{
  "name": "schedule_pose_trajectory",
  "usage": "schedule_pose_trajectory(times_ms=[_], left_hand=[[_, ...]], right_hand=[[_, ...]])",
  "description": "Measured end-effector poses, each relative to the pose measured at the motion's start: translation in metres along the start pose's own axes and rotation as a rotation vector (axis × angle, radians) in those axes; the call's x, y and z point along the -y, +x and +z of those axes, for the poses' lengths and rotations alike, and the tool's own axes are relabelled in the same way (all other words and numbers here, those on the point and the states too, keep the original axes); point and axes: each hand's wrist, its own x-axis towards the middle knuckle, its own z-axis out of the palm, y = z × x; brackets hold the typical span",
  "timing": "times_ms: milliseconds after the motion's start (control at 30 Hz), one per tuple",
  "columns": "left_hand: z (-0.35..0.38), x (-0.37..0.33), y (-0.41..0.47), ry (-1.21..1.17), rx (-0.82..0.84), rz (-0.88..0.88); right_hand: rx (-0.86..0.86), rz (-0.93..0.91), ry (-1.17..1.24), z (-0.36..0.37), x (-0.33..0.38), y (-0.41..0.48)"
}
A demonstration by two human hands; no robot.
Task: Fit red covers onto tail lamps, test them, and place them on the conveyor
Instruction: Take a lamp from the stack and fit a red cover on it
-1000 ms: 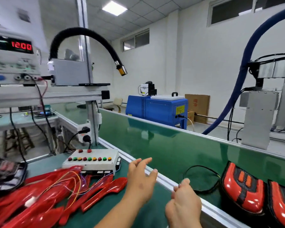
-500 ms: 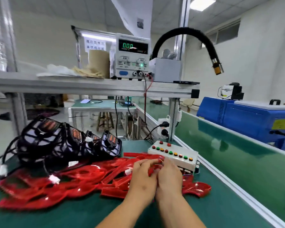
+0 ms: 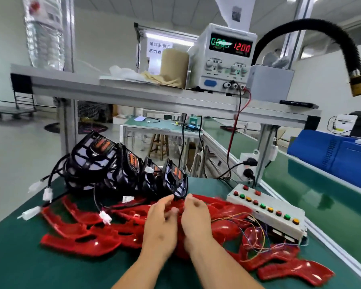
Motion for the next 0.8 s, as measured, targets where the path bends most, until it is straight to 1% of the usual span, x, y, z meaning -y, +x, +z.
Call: schedule_pose_trajectory(times_ms=[167,267,333,433,500,633,800], left_hand=[[0.007,0.004,0.001,-0.025,-0.085,-0.002],[0.011,0.002,0.001,-0.06,-0.11,0.005],[0.012,0.0,0.0,-0.098,-0.107,0.011],[0.013,-0.002,-0.002,-0.114,-0.106,0.03],[0.014,-0.001,-0.002,-0.128,-0.112,0.037],[0.015,0.0,0.0,-0.175,-0.124,0.035],[0.015,0.004,0.008,-0.209,-0.147,0.025]], right_hand=[[0.088,-0.174,-0.572,0.006,0.008,0.041],[0.129,-0.223,-0.832,0.016,0.017,0.065],[0.159,-0.212,-0.966,0.024,0.02,0.079],[0.209,-0.148,-0.961,0.033,0.019,0.095],[0.232,-0.15,-0.959,0.039,0.016,0.101],[0.205,-0.076,-0.844,0.047,0.005,0.111],[0.163,-0.027,-0.773,0.051,0.006,0.11]])
